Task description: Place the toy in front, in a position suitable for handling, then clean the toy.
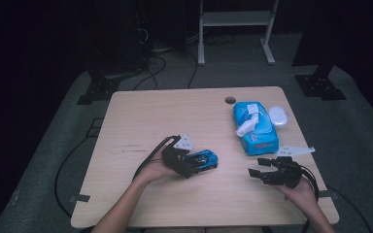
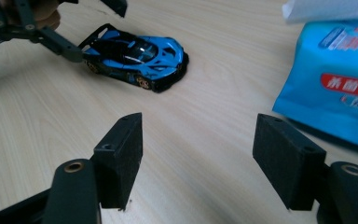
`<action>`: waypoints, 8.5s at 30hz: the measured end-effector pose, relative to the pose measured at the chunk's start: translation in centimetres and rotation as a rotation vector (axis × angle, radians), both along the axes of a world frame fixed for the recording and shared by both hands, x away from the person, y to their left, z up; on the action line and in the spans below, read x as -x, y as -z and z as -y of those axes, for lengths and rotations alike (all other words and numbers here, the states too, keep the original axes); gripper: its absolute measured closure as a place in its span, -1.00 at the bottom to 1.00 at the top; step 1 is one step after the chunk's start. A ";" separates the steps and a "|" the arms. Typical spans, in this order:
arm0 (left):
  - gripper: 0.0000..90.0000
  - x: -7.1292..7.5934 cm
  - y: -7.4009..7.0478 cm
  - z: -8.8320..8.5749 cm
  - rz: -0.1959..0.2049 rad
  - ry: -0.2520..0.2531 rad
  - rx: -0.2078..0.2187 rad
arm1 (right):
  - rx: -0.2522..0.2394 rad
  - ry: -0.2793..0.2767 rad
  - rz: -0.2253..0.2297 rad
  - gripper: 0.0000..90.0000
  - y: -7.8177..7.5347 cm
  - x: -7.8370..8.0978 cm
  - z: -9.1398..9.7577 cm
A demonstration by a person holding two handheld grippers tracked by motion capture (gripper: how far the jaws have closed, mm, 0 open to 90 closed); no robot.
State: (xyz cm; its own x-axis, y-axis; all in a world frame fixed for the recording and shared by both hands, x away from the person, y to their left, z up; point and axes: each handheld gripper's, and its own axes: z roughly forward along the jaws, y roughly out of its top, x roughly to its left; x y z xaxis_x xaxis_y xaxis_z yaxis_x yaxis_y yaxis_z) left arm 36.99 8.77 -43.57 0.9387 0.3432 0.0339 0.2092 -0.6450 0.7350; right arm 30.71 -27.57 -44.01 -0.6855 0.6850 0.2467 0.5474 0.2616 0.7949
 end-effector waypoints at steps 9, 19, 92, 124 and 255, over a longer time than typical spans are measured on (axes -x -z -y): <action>-0.85 1.2 -0.7 -1.6 0.055 -0.037 0.065 | 0.023 -0.011 0.021 -0.28 -1.7 -1.4 -0.6; -0.85 0.9 -0.6 -2.9 0.047 -0.080 0.116 | 0.055 0.052 0.080 -0.28 -5.0 -5.1 -0.8; -0.85 0.2 3.1 -4.5 -0.007 -0.098 0.025 | 0.060 -0.335 -0.097 0.90 -3.4 -6.5 -14.6; -0.54 0.0 3.6 -3.3 0.011 -0.031 -0.059 | 0.179 -0.221 0.120 0.75 1.4 -5.3 -15.8; -0.48 1.0 4.0 -2.7 -0.002 0.090 -0.052 | 0.227 -0.135 0.043 0.80 1.7 -5.1 -11.0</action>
